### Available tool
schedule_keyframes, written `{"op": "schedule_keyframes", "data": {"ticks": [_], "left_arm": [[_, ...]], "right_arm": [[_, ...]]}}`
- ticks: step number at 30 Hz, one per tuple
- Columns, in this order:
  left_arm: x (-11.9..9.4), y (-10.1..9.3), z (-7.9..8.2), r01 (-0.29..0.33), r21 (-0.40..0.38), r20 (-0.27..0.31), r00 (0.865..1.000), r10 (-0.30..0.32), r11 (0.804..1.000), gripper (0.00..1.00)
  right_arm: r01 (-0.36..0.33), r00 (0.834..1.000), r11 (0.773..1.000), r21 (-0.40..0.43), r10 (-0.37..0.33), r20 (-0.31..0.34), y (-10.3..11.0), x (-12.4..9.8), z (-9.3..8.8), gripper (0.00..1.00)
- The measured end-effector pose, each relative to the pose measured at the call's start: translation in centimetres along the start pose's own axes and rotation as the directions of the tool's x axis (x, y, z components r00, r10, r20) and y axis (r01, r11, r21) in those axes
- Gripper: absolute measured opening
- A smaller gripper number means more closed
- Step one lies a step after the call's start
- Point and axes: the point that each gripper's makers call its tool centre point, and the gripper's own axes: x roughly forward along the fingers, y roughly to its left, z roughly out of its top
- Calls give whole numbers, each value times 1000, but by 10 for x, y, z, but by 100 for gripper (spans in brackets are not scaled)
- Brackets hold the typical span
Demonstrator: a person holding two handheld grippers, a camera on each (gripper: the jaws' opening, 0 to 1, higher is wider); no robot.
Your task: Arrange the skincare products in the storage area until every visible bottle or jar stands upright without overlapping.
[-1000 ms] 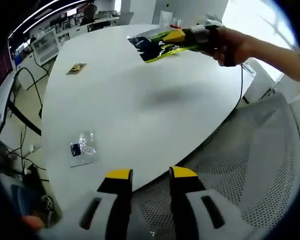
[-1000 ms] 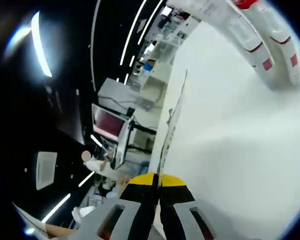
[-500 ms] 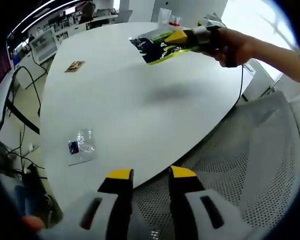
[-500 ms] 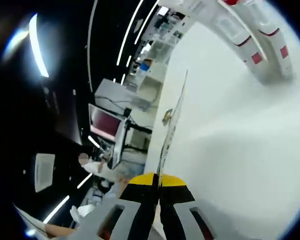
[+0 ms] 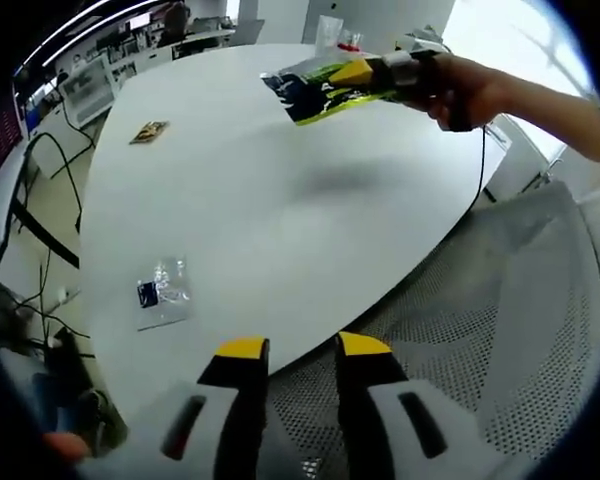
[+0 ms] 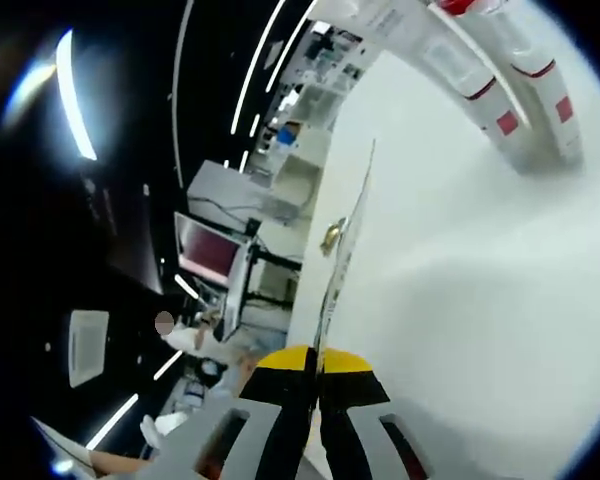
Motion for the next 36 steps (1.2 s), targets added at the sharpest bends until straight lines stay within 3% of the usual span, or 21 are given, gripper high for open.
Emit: {"op": "schedule_keyframes", "data": {"ticks": [10,36], "left_arm": [[0,0,1,1,-8,9,1000,-1,1000,20],[-2,1,4,-6,-13,23,1000,6,1000,20]], "right_arm": [[18,1000,1000,8,-18,-1,-10,-2,2,0],[29,999,1000,9,-29,-20,-12,1,-3,0]]}}
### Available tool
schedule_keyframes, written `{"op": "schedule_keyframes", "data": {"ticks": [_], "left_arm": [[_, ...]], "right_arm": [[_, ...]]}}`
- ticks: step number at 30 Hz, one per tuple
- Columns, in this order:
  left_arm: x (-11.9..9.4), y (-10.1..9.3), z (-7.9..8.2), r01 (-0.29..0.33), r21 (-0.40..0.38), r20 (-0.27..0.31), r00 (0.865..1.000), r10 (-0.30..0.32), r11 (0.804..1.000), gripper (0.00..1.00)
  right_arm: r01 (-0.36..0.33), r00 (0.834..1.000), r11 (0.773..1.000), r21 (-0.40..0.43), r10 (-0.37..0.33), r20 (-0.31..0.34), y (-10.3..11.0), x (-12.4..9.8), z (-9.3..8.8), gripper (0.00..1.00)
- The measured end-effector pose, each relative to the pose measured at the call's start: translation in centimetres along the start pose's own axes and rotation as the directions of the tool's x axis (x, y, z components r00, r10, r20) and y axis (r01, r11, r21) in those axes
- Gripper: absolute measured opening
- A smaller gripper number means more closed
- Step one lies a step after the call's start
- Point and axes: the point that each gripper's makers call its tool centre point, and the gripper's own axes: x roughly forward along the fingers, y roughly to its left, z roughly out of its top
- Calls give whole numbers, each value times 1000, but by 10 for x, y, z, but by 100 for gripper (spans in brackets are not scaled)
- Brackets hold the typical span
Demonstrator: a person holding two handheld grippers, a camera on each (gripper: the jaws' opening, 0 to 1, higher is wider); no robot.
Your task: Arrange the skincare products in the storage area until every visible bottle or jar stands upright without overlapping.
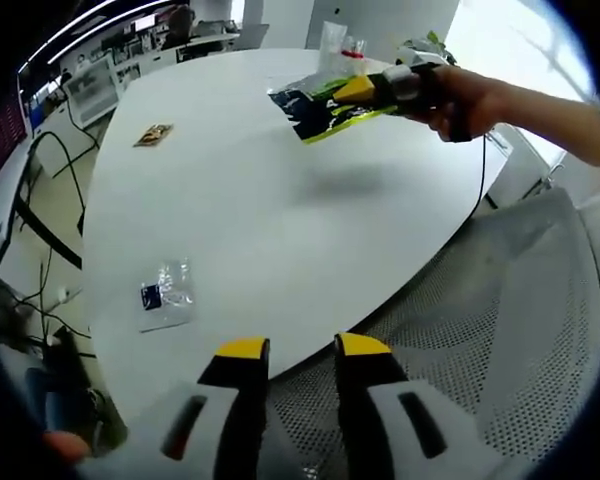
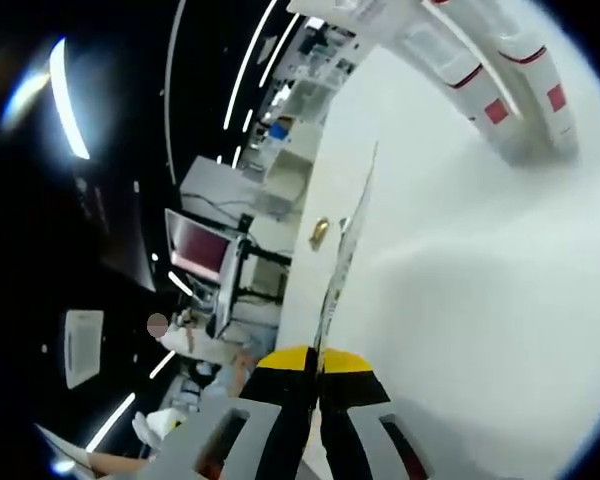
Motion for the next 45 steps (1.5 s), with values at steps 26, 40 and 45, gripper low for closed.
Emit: {"op": "schedule_keyframes", "data": {"ticks": [26,40,45], "left_arm": [[0,0,0,-2,7,-3,1000,2,1000,18],[0,2,-1,-9,6,-3,1000,9,1000,17],[-1,2,0,-10,6,-2,1000,10,1000,16]], "right_arm": [[77,996,997,-14,-77,-39,-21,7,-3,0],[173,981,981,-84,-180,-77,-43,24,7,0],[191,977,977,-91,-198,-81,-47,25,8,0]]}}
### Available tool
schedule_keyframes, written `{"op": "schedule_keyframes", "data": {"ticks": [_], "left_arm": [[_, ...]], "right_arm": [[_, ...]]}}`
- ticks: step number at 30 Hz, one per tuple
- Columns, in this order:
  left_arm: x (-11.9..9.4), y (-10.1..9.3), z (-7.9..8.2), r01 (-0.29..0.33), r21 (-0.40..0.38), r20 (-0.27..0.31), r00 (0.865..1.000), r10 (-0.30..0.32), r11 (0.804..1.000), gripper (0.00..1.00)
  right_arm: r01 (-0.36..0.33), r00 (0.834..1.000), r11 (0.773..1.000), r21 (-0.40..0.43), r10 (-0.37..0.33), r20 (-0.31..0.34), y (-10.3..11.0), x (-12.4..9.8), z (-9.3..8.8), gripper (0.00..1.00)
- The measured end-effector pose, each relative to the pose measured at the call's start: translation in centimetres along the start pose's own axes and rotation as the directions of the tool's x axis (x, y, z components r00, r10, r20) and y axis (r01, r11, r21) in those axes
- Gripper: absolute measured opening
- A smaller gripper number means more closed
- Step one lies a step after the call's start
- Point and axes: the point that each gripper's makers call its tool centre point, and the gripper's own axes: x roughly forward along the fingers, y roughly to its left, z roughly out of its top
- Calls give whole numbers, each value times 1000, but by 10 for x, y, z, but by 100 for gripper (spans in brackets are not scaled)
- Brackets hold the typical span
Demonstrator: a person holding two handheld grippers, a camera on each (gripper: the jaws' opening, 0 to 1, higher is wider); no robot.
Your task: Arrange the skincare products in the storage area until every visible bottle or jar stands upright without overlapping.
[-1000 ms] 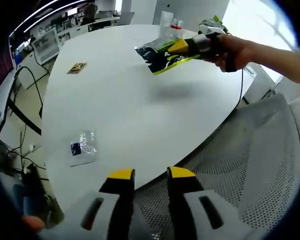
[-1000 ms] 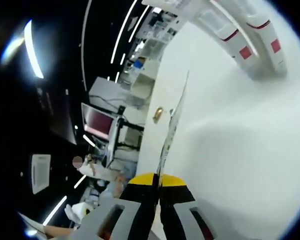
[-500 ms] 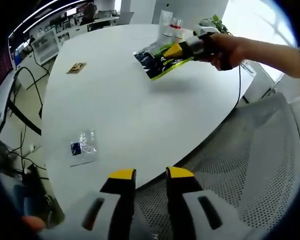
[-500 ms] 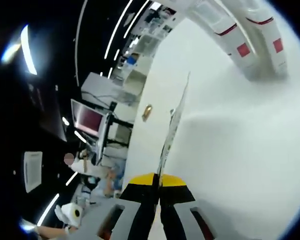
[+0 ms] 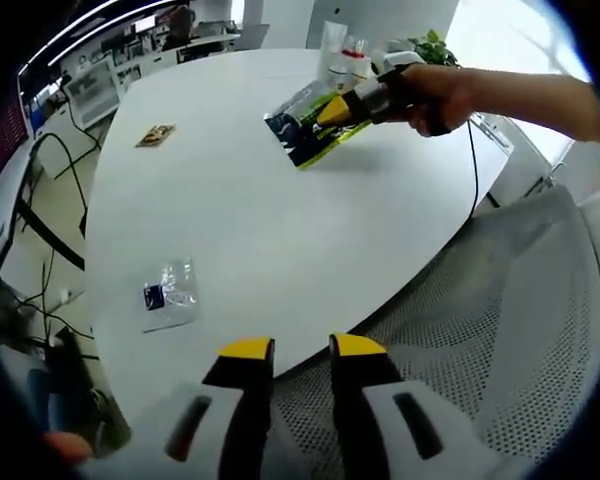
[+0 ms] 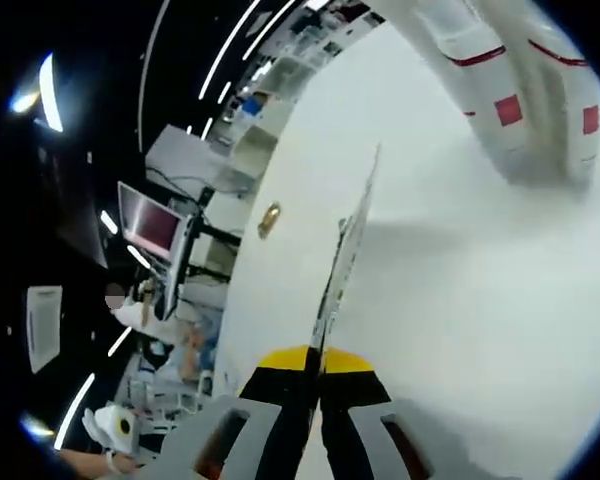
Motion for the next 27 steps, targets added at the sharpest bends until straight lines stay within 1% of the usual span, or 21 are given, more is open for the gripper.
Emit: {"op": "schedule_keyframes", "data": {"ticks": [4,9,15,18,20,23,27], "left_arm": [[0,0,0,0,2,-2,1000,0,1000,16],[1,0,-1,0,6,-9,1000,0,1000,15],[1,-1,-3,0,12,-18,1000,1,1000,15],[1,-1,-3,-2,13,-20,1000,2,1000,15],[1,0,-3,-4,14,-21,1000,4,1000,15],[1,0,-3,-7,13,-20,1000,7,1000,15],[1,1,-3,-9,12,-20,1000,9,1000,15]], "right_arm": [[13,1000,1000,-10,-13,4,-3,1,2,0],[29,999,999,-18,-29,22,-6,0,7,3],[66,998,996,-68,-64,28,-12,-3,11,7],[66,997,996,-64,-64,34,-14,-5,14,5],[59,998,997,-53,-57,37,-13,-5,16,2],[63,996,997,-39,-60,71,-12,-5,24,1],[87,992,995,-38,-84,92,-18,-3,34,1]]}}
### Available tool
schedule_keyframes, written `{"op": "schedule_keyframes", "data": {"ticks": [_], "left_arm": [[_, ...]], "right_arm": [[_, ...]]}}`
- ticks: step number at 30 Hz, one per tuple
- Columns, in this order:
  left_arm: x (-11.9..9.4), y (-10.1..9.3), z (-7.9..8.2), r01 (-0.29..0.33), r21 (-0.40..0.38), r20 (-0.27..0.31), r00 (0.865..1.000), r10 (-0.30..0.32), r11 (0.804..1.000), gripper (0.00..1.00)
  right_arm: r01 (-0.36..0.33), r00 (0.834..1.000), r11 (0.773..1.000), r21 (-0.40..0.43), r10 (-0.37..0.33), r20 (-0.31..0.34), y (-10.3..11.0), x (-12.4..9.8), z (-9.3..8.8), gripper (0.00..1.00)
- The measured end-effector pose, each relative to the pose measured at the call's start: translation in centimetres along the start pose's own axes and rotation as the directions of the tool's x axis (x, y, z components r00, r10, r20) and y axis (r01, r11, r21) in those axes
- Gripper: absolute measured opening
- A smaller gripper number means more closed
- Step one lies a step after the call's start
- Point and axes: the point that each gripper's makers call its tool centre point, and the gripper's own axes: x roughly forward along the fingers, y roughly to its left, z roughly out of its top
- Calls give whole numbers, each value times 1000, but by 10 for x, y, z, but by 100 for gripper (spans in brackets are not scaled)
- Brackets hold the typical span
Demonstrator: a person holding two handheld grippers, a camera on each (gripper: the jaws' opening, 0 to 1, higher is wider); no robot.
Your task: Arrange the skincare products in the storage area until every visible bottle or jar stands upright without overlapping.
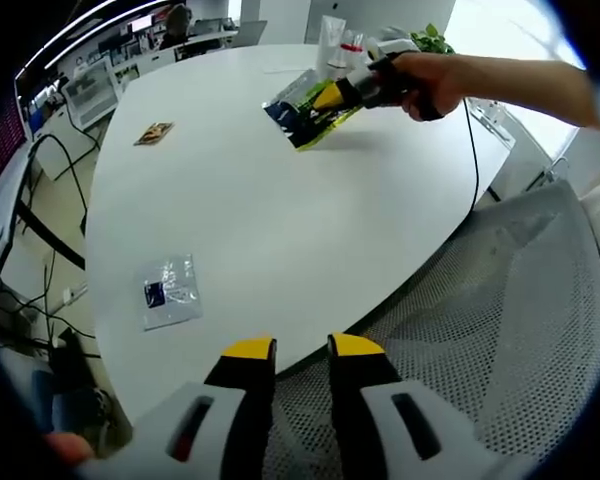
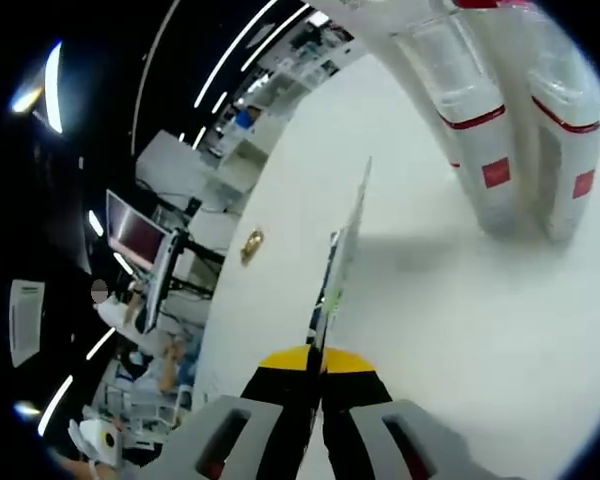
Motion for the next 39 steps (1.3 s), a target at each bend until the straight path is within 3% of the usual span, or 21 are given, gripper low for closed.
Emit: {"op": "schedule_keyframes", "data": {"ticks": [5,16,28,39], "left_arm": [[0,1,1,-2,-4,5,1000,2,1000,15],[0,1,0,-1,-3,4,1000,1,1000,13],[1,1,-1,0,1,-5,1000,0,1000,13],[0,2,-1,-4,2,-4,1000,4,1000,13]], "right_arm": [[24,1000,1000,4,-24,0,-7,5,12,1],[159,987,979,-129,-160,5,-27,9,35,6],[224,974,957,-186,-226,12,-44,2,39,16],[272,962,932,-241,-272,33,-60,-14,33,26]]}}
